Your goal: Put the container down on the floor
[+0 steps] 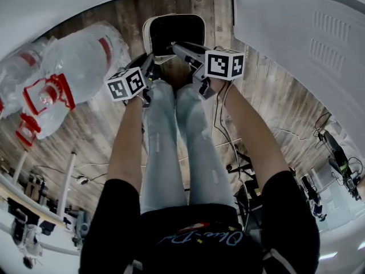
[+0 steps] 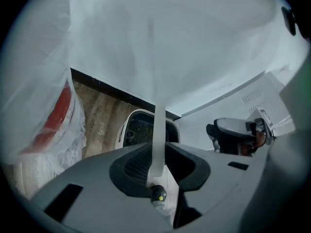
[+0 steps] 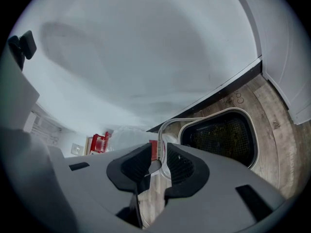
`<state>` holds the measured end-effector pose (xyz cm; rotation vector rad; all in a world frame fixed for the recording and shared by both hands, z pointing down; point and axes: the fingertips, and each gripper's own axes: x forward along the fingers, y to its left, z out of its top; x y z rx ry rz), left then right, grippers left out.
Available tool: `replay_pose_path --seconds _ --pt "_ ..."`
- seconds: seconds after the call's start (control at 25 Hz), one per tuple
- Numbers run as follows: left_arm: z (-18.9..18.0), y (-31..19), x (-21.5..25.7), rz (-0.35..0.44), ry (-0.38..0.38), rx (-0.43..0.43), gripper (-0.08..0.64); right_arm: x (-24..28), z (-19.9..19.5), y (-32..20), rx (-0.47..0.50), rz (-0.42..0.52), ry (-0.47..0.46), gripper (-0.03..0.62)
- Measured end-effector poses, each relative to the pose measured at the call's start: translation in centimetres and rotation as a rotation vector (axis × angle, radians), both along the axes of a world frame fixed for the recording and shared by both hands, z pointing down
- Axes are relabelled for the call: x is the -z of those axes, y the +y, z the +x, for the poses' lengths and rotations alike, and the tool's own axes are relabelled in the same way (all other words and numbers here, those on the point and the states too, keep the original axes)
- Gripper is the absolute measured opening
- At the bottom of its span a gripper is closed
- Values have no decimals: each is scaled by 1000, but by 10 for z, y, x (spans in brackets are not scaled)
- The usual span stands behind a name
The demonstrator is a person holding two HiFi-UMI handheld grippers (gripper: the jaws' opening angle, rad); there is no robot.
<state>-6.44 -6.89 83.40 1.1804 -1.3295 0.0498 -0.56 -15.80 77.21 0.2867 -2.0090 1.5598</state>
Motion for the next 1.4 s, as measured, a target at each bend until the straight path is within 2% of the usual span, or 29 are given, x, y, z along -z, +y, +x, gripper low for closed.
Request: replay_pose_path --seconds 0.16,0.28,0.64,0.68,0.72,0.8,1.0,1.12,1.24,1.4 --pt "-7 2 -3 -33 -50 -31 75 -1 4 -2 -19 0 8 89" --pt "-9 4 -3 -39 -60 -31 75 3 3 -1 -32 -2 -2 89" --pt "-20 13 -7 -71 -65 132 78 1 10 5 -34 -3 2 89" --pt "-23 15 -8 -81 -70 150 67 2 10 5 -35 -1 1 89" --pt "-24 18 -9 -90 -77 160 22 2 10 5 -36 1 2 89" --pt "-25 22 -9 -98 -80 160 21 1 12 6 -37 2 7 89" --pt "-20 22 -5 -75 -63 121 20 5 8 9 -36 3 -4 87" --pt "-11 12 2 -31 -23 49 17 11 7 4 -54 19 -10 75" --pt "-2 2 14 20 -7 -24 17 19 12 -9 -122 49 -10 32" --pt "11 -13 40 93 11 -98 17 34 31 -27 -222 73 18 12"
